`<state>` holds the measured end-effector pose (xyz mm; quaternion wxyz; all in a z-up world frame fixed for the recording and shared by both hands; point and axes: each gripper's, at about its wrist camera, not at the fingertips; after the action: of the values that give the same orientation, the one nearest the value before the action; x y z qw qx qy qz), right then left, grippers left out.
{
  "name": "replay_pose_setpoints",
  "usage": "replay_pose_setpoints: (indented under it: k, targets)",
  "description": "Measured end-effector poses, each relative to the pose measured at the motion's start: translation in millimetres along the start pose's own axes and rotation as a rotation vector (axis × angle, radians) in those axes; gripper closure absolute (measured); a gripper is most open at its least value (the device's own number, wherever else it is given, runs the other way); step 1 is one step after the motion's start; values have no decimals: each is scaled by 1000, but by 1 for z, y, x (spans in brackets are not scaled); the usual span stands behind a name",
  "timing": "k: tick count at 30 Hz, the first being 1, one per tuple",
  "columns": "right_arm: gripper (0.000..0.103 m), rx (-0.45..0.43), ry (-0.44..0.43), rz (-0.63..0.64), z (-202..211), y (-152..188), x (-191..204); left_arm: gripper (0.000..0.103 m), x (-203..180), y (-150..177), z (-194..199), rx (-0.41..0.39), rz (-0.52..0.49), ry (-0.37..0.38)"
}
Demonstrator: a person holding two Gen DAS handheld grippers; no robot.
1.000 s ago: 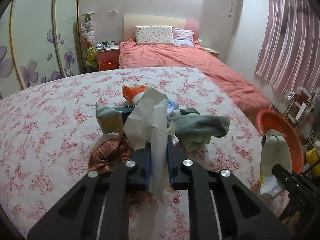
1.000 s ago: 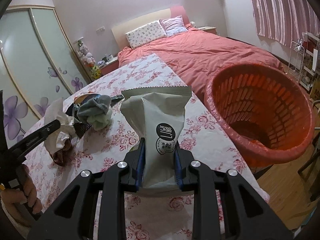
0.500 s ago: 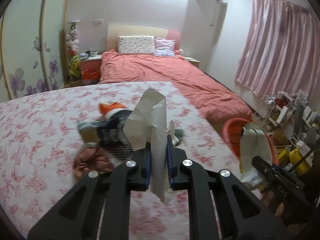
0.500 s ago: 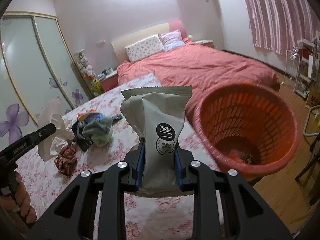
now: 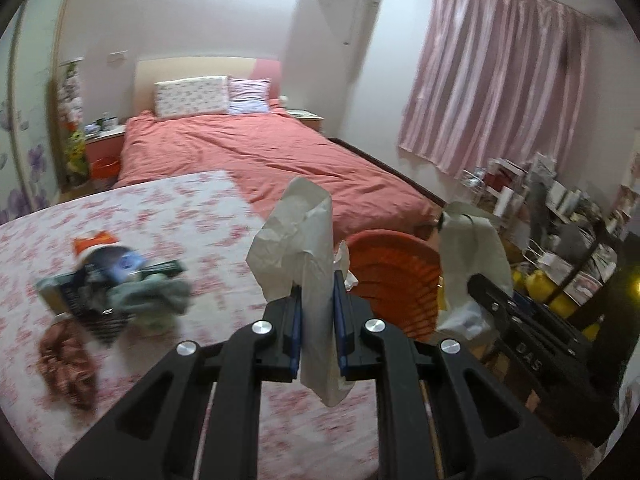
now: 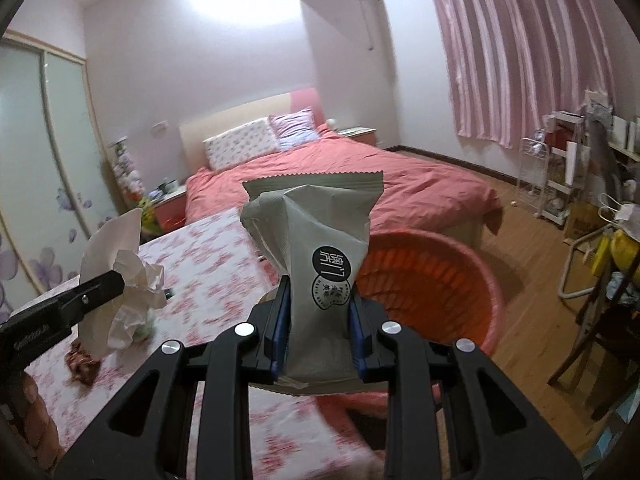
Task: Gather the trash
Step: 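Carry the bag and tissue over the orange basket and release both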
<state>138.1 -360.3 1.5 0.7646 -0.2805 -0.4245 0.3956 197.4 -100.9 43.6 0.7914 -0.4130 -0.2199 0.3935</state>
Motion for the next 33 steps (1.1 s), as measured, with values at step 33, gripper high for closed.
replay_pose_setpoints:
  k: [33]
  targets:
    - [49, 58, 54, -234, -59, -25, -94, 59, -52, -2, -170, 199, -49, 142]
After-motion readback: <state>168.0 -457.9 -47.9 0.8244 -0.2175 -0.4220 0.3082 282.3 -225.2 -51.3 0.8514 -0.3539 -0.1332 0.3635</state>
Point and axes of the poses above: each gripper's, at about its wrist camera, not at the fingertips, and z roughly against the way its jaws point, x to its left, y to its underside, and after that the axes turned 15 degrees about -z, right-handed
